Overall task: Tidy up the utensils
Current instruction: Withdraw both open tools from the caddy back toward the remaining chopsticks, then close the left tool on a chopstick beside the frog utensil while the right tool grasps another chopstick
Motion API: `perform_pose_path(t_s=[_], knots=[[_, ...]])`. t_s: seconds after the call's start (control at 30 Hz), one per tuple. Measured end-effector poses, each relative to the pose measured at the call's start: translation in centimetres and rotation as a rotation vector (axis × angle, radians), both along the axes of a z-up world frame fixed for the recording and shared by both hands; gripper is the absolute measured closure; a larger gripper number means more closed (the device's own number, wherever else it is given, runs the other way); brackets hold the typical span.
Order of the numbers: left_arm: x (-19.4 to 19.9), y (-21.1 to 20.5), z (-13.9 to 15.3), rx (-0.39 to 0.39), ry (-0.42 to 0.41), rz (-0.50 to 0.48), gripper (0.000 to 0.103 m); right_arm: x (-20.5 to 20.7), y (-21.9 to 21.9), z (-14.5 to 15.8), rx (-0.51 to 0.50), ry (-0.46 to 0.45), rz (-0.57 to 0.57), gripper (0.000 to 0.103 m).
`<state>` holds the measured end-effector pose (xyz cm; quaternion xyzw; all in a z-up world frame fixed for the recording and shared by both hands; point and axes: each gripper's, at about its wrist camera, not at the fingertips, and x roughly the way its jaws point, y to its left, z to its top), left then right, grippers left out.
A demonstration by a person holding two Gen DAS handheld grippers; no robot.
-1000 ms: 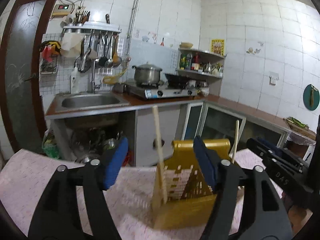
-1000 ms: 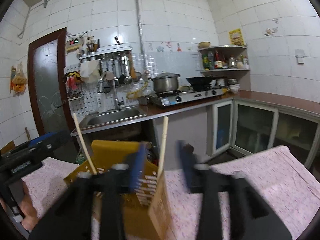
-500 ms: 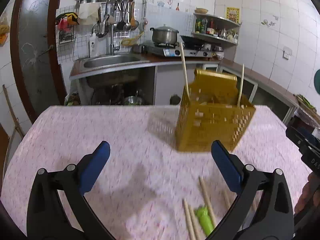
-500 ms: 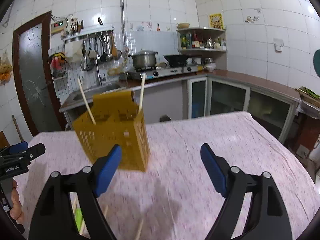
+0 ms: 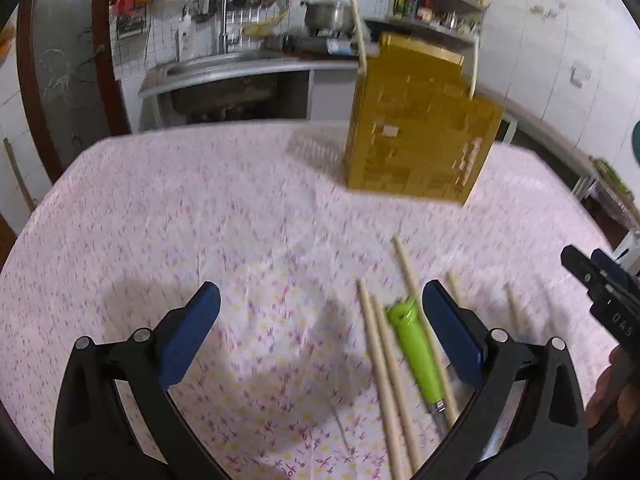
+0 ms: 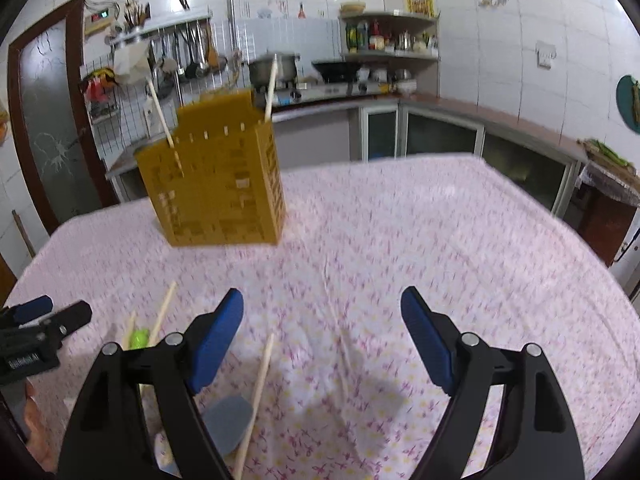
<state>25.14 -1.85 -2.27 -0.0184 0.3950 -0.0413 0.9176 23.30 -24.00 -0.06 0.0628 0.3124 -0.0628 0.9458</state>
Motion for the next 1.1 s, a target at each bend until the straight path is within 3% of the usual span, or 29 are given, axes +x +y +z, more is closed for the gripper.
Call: perform_pose_path(t_s=[0.07, 0.17, 0.27, 0.33, 0.43, 1.1], knots=[[0.1, -0.4, -0.7, 0.023, 0.03, -0.02, 0.007, 0.6, 0.1, -1.1, 0.019, 0.053, 0.009, 0.023], [0.1, -0.2, -0.8, 0.03, 0.03, -0.018, 0.018, 1.4, 0.8, -2.0, 0.021, 0.104, 0.032, 0.024], [0.0, 0.1, -1.1, 0.026, 0.052, -0.014, 0.027, 1.8, 2.1, -2.9, -0.012, 0.146, 0.065, 0.039], [0.4, 0.2, -1.5, 0.017, 0.078, -0.021, 0.043, 2.3, 2.7, -3.7, -0.016, 0.186, 0.083, 0.049], [0.9, 0.1, -2.4, -0.013, 0.132, -0.045, 0.053, 2.5, 3.0, -4.4, -0.018, 0.217, 0.093, 0.056], [1.9, -2.6, -3.5, 0.012, 0.157, -0.15, 0.058, 3.0, 2.2, -4.9, 0.022, 0.237, 0.081, 0.059]])
